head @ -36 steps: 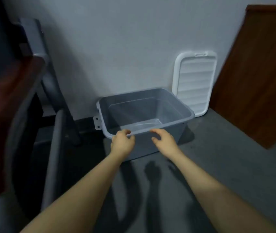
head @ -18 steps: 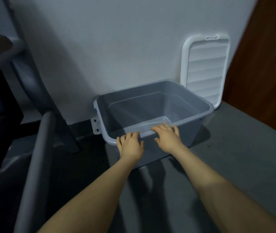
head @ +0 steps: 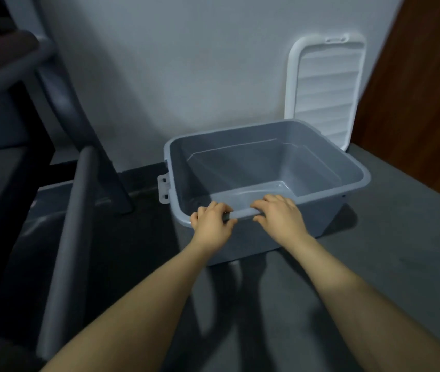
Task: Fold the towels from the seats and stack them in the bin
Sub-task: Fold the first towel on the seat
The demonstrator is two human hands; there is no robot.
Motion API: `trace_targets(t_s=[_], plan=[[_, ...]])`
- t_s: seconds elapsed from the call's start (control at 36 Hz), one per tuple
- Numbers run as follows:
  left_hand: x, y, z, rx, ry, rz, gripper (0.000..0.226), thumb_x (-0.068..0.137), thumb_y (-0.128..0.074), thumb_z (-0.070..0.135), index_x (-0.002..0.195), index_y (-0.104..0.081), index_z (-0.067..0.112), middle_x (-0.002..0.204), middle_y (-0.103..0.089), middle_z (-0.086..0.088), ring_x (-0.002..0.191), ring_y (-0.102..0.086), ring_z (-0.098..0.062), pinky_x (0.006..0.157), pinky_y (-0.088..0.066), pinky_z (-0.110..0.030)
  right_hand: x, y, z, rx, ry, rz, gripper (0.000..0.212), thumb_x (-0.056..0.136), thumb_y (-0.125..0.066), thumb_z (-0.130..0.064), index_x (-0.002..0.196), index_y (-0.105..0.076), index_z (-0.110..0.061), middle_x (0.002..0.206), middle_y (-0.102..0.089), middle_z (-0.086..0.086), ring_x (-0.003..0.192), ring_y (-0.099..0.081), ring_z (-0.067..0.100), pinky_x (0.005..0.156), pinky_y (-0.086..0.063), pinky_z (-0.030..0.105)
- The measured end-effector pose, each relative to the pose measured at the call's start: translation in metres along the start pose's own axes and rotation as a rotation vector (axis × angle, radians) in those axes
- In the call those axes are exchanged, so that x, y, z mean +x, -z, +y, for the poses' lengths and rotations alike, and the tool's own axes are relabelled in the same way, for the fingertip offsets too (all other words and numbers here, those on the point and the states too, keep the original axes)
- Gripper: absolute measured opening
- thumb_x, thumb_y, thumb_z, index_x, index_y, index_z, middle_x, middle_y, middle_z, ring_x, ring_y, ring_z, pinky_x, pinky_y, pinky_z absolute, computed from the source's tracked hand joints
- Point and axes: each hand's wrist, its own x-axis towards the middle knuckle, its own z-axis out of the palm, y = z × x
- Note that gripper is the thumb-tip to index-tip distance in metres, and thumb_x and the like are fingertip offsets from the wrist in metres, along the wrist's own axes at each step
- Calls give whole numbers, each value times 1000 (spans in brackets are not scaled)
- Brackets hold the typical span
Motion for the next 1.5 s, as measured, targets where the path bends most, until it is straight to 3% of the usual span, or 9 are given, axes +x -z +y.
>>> trace_targets(t_s=[0.28, 0.53, 0.78, 0.89, 1.03, 1.31, 1.5], plan=[[-94, 6, 13, -59, 13, -69, 21, 88, -61, 38, 101, -62, 22, 105, -53, 6, 109, -48, -18, 90, -22, -29, -100, 31, -15, -43, 31, -108, 28, 93, -54, -37, 118, -61, -28, 113, -57, -2, 113, -47, 19, 94, -28, 28], [-141, 12, 6, -110, -114, -185, 19, 86, -63, 40, 93, -61, 23, 96, -47, 12, 105, -47, -16, 87, -20, -27, -173, 42, -47, -49, -138, -115, 30, 90, -56, -36, 118, -63, -28, 113, -58, -3, 113, -47, 17, 94, -26, 27], [-199, 14, 9, -66, -256, -275, 19, 87, -60, 42, 92, -55, 24, 95, -47, 10, 105, -44, -18, 90, -22, -31, -238, 58, -78, -39, -349, -148, 23, 82, -60, -26, 104, -68, -25, 102, -60, -4, 107, -52, 16, 90, -33, 25], [-216, 16, 7, -58, -309, -317, 19, 87, -60, 43, 91, -55, 25, 99, -50, 9, 106, -43, -17, 90, -21, -31, -256, 66, -90, -40, -415, -211, 16, 81, -58, -26, 93, -67, -25, 100, -63, -3, 100, -57, 21, 80, -42, 28], [-246, 26, 0, -74, -362, -371, 18, 86, -60, 41, 86, -52, 25, 91, -44, 11, 104, -43, -17, 82, -19, -28, -285, 72, -114, -68, -449, -277, 12, 79, -59, -24, 89, -64, -20, 99, -62, -1, 95, -57, 21, 71, -38, 25], [-315, 52, -27, -86, -375, -493, 18, 81, -66, 40, 88, -58, 26, 96, -50, 7, 105, -44, -19, 92, -24, -30, -349, 80, -172, -32, -500, -370, 15, 79, -64, -38, 79, -55, -25, 97, -61, -2, 93, -58, 22, 73, -42, 27], [-357, 74, -53, -99, -364, -498, 23, 77, -69, 46, 80, -57, 27, 90, -51, 9, 100, -49, -18, 83, -23, -28, -385, 81, -215, -8, -502, -387, 13, 80, -63, -31, 91, -63, -25, 104, -62, -1, 98, -57, 21, 73, -40, 26]])
